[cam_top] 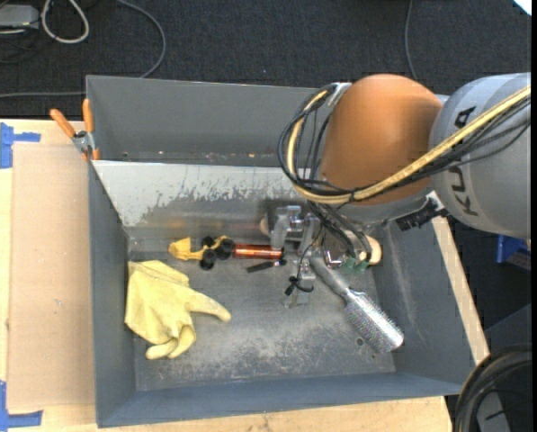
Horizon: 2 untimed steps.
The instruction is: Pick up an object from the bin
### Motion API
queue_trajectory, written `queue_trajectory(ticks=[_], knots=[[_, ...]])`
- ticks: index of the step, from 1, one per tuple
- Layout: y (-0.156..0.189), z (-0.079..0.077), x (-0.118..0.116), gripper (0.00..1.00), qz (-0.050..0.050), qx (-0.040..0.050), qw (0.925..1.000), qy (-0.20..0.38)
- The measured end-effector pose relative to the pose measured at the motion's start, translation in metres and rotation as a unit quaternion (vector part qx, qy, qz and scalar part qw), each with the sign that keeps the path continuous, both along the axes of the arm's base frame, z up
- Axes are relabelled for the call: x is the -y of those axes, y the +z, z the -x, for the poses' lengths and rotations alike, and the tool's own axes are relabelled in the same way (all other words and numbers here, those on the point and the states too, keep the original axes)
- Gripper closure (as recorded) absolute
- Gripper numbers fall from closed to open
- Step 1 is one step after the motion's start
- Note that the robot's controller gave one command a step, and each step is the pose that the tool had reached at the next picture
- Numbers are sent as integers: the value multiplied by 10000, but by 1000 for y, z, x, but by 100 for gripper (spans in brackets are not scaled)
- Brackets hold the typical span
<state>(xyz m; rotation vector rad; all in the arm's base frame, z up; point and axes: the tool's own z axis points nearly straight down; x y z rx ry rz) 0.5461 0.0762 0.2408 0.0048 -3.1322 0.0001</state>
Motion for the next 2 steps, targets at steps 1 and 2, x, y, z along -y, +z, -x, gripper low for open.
queue_trajectory(ticks=[1, 2], knots=[[4, -1, 1, 0, -2, 36, 10000, -17], [-150, 29, -81, 0, -9, 35, 9976, 695]])
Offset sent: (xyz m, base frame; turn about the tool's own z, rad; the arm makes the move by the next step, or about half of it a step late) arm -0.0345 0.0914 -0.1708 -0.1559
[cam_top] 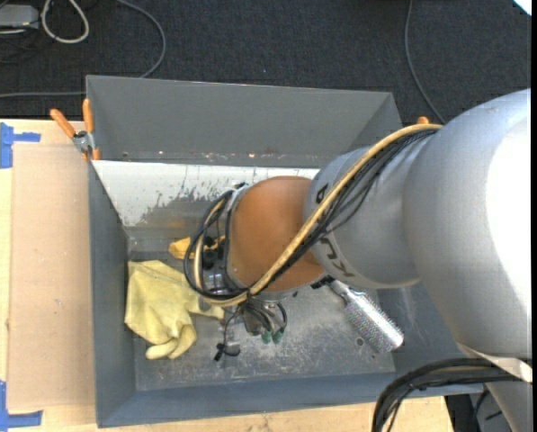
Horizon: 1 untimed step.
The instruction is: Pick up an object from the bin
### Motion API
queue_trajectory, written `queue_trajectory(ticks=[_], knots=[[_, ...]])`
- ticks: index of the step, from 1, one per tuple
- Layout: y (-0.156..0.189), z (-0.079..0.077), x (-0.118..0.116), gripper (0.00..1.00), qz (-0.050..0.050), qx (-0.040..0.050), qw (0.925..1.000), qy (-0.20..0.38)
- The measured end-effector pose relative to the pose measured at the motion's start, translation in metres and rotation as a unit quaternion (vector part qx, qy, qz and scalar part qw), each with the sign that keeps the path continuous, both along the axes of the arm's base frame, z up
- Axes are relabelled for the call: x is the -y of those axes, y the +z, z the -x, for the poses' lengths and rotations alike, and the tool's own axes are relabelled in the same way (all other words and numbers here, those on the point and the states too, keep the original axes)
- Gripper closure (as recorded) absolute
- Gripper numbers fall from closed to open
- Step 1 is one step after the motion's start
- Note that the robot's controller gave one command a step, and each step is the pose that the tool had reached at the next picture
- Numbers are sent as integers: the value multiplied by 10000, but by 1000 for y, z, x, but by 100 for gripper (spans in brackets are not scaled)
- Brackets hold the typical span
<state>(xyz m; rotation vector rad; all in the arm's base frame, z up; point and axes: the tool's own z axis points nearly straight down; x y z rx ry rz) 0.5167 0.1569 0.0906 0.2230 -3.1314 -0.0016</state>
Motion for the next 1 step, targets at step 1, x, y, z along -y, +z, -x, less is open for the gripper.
queue_trajectory(ticks=[1], knots=[[73, -25, -10, 0, -11, 100, 9992, -378]])
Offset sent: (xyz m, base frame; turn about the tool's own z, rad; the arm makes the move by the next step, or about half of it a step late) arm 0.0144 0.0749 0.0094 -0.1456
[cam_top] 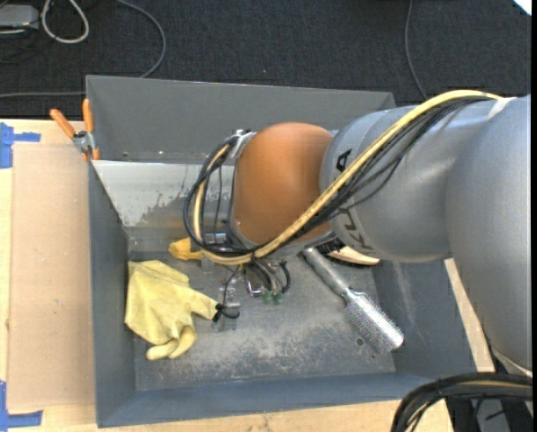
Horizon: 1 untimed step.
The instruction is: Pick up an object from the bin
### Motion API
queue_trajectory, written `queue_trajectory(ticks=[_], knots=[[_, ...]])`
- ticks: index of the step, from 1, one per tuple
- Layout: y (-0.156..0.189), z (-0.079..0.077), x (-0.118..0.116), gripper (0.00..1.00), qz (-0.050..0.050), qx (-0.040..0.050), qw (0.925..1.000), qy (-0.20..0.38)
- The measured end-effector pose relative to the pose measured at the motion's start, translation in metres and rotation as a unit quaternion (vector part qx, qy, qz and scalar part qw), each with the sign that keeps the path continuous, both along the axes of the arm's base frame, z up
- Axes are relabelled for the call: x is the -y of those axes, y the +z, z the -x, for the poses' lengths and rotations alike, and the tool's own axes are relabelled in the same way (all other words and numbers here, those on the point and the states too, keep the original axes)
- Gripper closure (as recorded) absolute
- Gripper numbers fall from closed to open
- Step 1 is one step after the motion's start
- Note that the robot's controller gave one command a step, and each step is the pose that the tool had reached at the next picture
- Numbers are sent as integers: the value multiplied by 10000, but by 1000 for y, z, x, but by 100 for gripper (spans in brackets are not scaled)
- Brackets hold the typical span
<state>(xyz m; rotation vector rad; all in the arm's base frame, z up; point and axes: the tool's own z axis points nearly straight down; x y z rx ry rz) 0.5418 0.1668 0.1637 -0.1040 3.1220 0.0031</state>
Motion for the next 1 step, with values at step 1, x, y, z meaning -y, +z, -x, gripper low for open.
queue_trajectory(ticks=[1], knots=[[-67, 13, -66, 0, 15, -162, 9937, 1110]])
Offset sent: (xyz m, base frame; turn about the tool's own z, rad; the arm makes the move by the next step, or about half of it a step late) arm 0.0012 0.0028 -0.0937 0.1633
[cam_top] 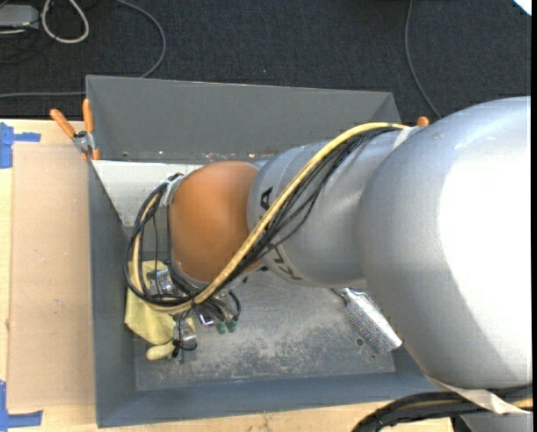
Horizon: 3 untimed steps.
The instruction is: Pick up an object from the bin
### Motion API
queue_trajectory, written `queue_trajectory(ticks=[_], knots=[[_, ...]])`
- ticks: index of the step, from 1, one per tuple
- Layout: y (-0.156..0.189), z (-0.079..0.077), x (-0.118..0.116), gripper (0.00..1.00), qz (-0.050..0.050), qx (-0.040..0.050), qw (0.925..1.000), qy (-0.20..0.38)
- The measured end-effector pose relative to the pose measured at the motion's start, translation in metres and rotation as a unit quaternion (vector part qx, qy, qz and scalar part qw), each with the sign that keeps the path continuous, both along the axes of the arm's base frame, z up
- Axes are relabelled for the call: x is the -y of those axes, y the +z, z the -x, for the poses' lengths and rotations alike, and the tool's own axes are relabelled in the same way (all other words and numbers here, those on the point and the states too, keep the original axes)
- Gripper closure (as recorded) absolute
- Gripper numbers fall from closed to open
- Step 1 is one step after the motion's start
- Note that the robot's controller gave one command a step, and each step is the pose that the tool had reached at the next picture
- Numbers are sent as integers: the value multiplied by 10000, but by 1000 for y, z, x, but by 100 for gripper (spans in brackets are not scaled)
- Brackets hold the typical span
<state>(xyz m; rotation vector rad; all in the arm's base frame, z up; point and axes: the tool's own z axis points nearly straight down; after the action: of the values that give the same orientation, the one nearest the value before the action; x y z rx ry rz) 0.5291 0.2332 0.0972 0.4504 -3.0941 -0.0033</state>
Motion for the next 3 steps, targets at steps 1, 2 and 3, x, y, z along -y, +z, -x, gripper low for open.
queue_trajectory(ticks=[1, 2, 3], knots=[[-28, -14, 64, 0, 7, 122, 9813, -1921], [-27, -77, -2, 100, -38, 34, 9768, 2139], [-27, -77, -2, 100, -39, 25, 9765, 2155]])
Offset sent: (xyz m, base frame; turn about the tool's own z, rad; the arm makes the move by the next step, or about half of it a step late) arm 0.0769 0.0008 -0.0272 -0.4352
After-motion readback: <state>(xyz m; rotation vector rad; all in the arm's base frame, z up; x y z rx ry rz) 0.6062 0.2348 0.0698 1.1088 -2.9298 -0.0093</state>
